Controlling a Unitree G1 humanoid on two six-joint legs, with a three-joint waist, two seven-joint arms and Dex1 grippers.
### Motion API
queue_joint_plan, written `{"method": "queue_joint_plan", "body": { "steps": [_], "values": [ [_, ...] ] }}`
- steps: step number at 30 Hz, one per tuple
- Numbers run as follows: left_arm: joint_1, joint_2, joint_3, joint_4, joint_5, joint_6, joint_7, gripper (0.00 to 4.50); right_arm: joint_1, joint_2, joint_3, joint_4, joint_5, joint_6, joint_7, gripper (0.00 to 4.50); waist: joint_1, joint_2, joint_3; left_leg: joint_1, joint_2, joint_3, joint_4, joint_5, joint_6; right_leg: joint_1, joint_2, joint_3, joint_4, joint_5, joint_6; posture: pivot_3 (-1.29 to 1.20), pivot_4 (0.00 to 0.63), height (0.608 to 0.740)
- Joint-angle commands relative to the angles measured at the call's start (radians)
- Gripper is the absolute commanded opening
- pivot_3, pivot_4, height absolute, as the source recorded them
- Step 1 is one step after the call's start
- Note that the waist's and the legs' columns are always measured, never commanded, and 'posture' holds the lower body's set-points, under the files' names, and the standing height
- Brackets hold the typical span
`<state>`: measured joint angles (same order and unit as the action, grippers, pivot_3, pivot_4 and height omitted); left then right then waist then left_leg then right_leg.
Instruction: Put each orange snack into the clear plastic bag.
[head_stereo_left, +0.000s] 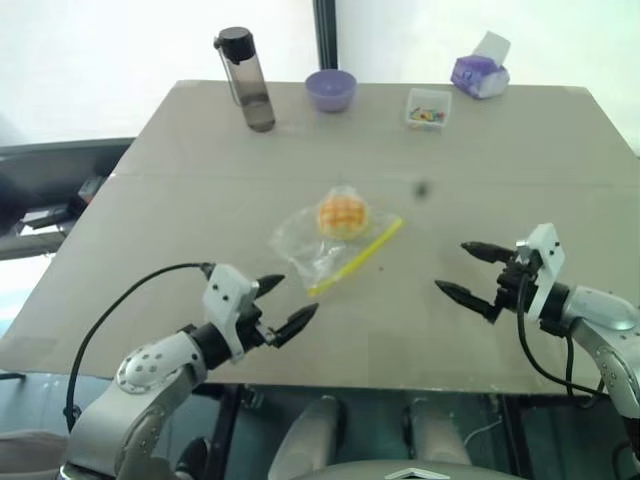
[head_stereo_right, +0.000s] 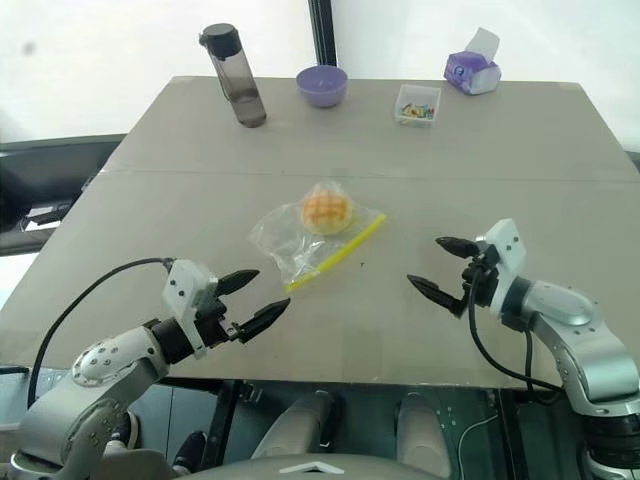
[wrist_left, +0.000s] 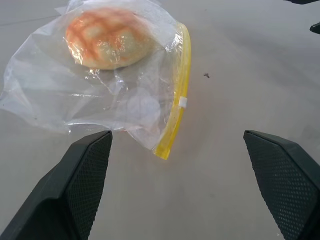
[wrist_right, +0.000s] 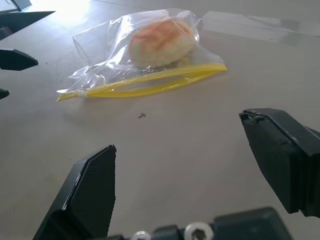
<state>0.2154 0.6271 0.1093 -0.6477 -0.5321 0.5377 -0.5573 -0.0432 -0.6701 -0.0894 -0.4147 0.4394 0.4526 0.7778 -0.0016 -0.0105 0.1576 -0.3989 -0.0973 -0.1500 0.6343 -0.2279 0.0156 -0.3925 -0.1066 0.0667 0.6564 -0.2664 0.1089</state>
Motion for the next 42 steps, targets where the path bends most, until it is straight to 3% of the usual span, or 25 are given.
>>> {"method": "queue_joint_plan", "body": {
  "steps": [1,9,15,40,42],
  "values": [
    [-0.012,-0.009,-0.043,-0.004,0.094,-0.080,0.009,4.48,0.010,-0.010,-0.028,-0.046,0.003,-0.017,-0.002,4.50,0.000,0.000,0.000,0.000,0.000,0.000,0.000,0.000,0.000,0.000,0.000,0.000,0.000,0.000,0.000,0.00,0.150,0.739],
    [-0.139,0.031,-0.219,0.059,0.458,-0.228,0.069,4.48,0.002,-0.009,-0.028,-0.036,-0.002,-0.018,-0.008,4.50,0.005,-0.002,0.002,0.000,0.000,0.000,0.000,0.000,0.000,0.000,0.000,0.000,0.000,0.000,0.000,0.00,0.150,0.739],
    [-0.204,0.067,-0.290,0.124,0.606,-0.302,0.044,4.48,-0.002,-0.012,-0.035,-0.038,-0.003,-0.015,-0.010,4.50,0.009,-0.002,0.003,0.000,0.000,0.001,0.000,0.000,0.001,0.000,0.000,0.000,-0.001,0.000,0.000,0.00,0.150,0.739],
    [-0.300,0.037,-0.333,0.262,0.829,-0.406,0.022,4.48,0.025,-0.014,-0.037,-0.058,-0.001,-0.012,-0.031,4.50,0.012,-0.003,0.006,-0.001,0.000,0.000,0.000,0.000,0.001,-0.001,0.000,0.000,0.000,0.000,0.001,0.00,0.150,0.739],
    [-0.302,0.038,-0.336,0.270,0.846,-0.419,0.025,3.94,0.026,-0.013,-0.038,-0.059,-0.002,-0.012,-0.033,4.50,0.013,-0.003,0.006,-0.001,0.000,0.000,0.000,0.000,0.001,-0.001,0.000,0.000,0.000,0.000,0.001,0.00,0.150,0.739]
  ]
}}
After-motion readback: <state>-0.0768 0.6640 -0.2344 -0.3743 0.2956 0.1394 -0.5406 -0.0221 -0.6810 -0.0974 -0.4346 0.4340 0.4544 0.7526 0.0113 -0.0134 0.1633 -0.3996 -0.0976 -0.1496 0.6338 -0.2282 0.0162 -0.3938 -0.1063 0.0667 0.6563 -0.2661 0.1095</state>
